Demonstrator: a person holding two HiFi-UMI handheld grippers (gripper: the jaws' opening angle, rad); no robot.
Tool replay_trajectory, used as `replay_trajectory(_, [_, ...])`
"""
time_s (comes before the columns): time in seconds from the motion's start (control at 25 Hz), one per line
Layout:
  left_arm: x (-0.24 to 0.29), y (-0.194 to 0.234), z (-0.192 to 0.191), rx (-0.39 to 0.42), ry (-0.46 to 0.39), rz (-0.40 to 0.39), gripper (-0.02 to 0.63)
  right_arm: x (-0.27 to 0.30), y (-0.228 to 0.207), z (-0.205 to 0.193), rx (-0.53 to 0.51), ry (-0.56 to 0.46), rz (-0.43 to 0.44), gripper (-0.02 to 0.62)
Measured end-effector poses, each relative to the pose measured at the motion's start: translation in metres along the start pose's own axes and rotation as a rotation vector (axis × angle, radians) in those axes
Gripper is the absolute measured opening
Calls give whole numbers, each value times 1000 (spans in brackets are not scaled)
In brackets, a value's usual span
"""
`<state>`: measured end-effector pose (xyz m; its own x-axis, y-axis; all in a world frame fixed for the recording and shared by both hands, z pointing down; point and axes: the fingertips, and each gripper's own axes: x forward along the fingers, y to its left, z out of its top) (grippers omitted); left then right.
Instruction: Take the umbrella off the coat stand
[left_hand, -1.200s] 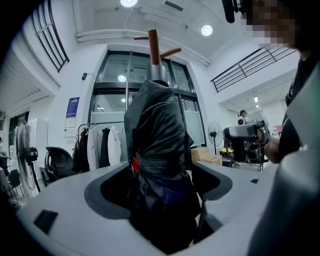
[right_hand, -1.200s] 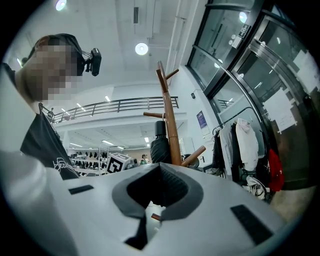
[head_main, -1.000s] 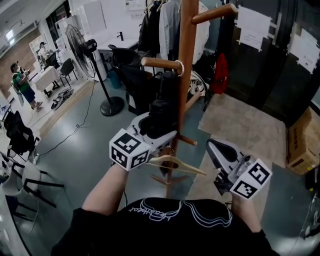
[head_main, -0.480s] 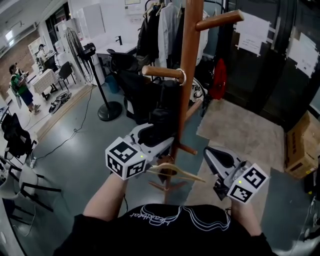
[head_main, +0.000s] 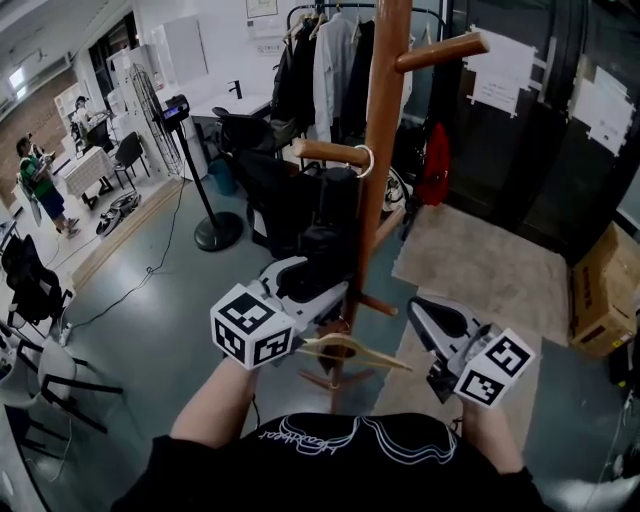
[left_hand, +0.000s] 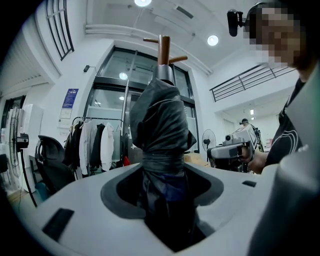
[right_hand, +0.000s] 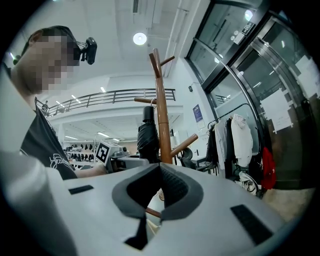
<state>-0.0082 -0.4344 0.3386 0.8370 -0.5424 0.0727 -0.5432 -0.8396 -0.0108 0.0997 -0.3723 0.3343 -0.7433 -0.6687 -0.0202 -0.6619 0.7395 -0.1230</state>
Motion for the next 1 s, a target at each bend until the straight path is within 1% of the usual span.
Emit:
replay_trajectory(0.2, [-5,-7,11,-12,-29,-23,221,0,1,5,14,-13,-29,3])
replay_trajectory(0.36, [-10,-10,20,-13,-32,-40,221,2,7,7,31,-22,-41,3])
replay_trajectory(0.64, [-27,-11,29,-19,-48,-31,221,-1,27,18,29,-56,-43,3])
replay_trajectory(0.84, [-45,-9,40,-25,-76,-20,221,-1,41,27,32,-84,-54,-2])
replay_trajectory(1.0, [-63,-8,41,-43,-100,-4,221,-3,59,29,29,-103,-54,-3])
